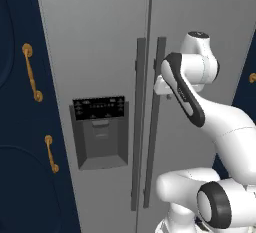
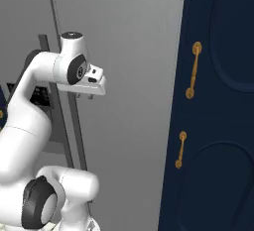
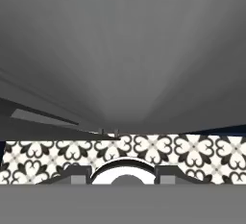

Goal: Take the strawberry from the fridge and place it on top of the pancake, located on the dining counter.

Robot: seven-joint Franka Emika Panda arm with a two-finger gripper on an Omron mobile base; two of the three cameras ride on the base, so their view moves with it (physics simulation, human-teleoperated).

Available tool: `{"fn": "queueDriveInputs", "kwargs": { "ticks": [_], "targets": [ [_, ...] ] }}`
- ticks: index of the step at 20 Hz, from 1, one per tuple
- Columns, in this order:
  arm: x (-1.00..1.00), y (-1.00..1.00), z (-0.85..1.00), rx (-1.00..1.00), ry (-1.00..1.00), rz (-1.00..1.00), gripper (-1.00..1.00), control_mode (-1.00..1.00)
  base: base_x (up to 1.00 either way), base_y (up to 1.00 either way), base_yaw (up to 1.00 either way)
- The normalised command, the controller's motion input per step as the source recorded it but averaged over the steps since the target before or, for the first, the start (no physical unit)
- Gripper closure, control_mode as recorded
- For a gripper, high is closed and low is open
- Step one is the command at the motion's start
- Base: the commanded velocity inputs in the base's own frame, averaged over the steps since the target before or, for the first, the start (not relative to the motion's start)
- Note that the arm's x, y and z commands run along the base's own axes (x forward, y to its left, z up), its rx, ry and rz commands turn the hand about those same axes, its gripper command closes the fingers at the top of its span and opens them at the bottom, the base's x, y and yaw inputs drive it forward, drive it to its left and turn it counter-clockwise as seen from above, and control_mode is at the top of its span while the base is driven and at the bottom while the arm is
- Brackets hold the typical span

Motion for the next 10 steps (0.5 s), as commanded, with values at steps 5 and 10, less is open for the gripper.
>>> {"fn": "queueDriveInputs", "kwargs": {
  "ticks": [5,10],
  "targets": [
    [0.0,0.0,0.0,0.0,0.0,0.0,-1.0,1.0,-0.31,0.0,0.0],
    [0.0,0.0,0.0,0.0,0.0,0.0,-1.0,1.0,-0.74,0.04,0.0]
  ]
}}
